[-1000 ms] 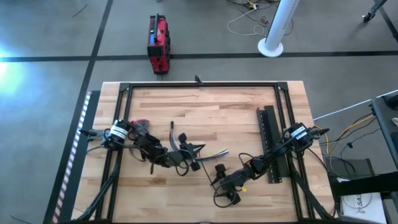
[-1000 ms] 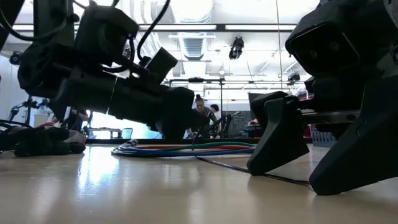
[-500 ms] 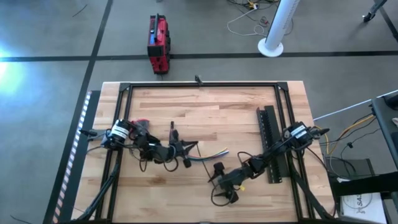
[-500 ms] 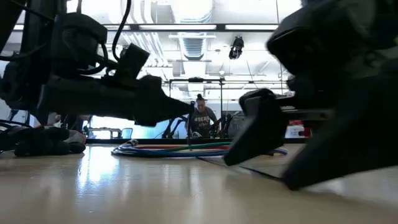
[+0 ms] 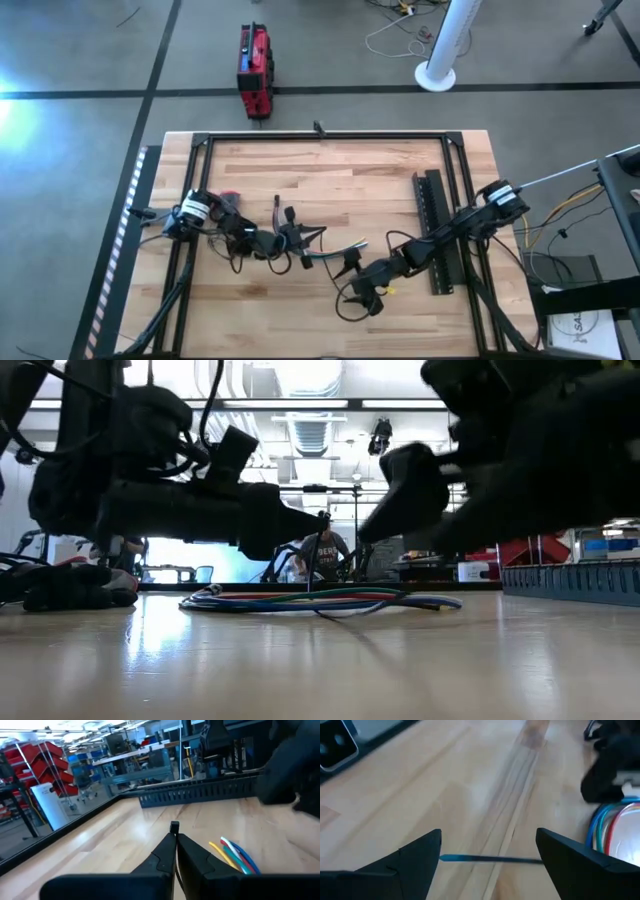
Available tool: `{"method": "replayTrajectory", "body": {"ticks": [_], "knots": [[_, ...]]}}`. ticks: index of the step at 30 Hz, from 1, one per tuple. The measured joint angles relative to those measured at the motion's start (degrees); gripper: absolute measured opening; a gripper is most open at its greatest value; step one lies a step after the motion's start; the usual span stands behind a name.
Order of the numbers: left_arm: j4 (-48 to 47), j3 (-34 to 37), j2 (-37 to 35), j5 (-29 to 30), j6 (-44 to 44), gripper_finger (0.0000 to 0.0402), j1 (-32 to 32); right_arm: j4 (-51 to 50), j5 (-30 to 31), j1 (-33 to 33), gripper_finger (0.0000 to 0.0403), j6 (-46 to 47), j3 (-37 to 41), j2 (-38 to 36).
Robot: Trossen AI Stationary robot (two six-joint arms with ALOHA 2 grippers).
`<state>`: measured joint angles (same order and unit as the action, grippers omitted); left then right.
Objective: Ziptie cables
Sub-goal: Wrap the colored cable wires with the black zip tie
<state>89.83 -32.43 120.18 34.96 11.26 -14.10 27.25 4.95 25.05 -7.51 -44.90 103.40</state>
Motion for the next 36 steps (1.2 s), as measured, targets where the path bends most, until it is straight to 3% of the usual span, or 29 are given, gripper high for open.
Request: {"method": "replayTrajectory", "body": {"ticks": [5,14,18,25,36], "knots": [[0.02,0.53,-0.02,-4.36,-0.78,0.0,2.38,1.03,-3.04,-0.89,0.0309,2.18,-0.04,1.23],[0.01,0.64,-0.04,-4.48,0.0,0.0,2.75,6.5,-5.42,-1.15,0.0298,-1.58,-0.09,5.55],[-0.05,0.63,-0.07,-2.77,-1.26,0.0,2.75,13.86,-5.42,-1.21,0.0289,-2.13,-0.07,8.53],[-0.26,1.99,-0.07,0.58,-2.9,0.0,2.14,28.23,-3.86,-1.08,0.0278,5.37,-0.19,16.49],[-0.28,3.67,-0.07,0.55,-5.79,0.0,2.11,26.82,-0.29,-0.91,0.0269,10.51,-3.78,21.58]]}}
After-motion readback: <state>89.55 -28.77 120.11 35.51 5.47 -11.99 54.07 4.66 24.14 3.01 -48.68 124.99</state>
